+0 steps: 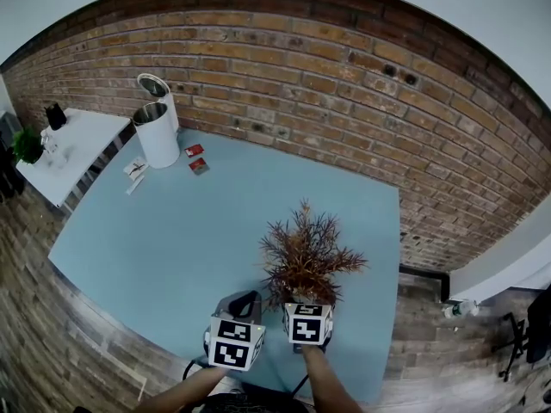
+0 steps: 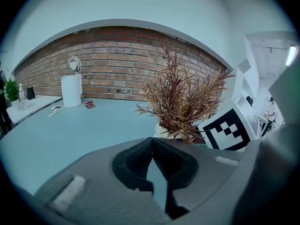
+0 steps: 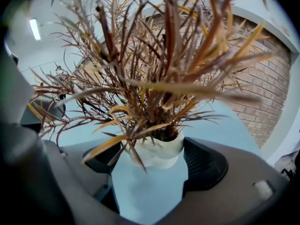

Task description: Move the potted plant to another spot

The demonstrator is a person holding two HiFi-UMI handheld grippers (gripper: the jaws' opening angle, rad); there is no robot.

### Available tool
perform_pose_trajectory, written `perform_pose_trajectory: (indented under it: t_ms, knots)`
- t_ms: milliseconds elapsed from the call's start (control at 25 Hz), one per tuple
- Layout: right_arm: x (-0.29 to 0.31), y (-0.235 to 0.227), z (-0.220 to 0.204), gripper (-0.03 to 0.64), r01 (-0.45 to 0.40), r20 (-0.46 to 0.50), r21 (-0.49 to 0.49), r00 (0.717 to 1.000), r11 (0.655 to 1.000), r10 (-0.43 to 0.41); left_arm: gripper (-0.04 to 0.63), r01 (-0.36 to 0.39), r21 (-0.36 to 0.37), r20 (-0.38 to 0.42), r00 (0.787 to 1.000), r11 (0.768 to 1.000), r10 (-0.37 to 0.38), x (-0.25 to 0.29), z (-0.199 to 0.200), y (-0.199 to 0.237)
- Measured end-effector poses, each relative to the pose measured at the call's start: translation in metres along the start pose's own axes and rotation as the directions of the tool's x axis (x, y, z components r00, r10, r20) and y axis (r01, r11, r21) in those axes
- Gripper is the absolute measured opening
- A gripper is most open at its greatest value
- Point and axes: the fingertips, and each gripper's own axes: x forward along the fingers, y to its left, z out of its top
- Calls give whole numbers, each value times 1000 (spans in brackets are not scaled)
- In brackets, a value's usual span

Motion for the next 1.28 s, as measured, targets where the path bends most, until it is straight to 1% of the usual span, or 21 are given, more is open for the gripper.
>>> perform_pose_trajectory:
  t_ms: [240, 440, 600, 800, 920, 1280]
  knots:
    - [11, -1, 9, 414, -21, 27, -7, 999, 1000, 22, 2, 1, -7, -11, 1000, 1000, -1, 10, 2, 1]
    - [15, -4, 9, 414, -12, 21, -2, 1000, 1000, 12, 2, 5, -4, -16, 1000, 1000, -5, 15, 4, 2]
    - [16, -2, 13, 414, -23, 39, -5, 999, 1000, 23, 2, 10, 1, -16, 1000, 1000, -10, 17, 5, 1]
    - [13, -5, 10, 407, -31, 32, 25, 999, 999, 30, 2, 17, -3, -16, 1000, 1000, -17, 16, 4, -1]
    - [8, -5, 11, 396, -26, 36, 25, 999, 999, 25, 2, 21, -1, -8, 1000, 1000, -21, 14, 4, -3]
    - [-4, -1, 5, 394, -28, 51, 36, 998, 999, 26, 2, 27, 3, 8, 1000, 1000, -27, 1, 3, -7]
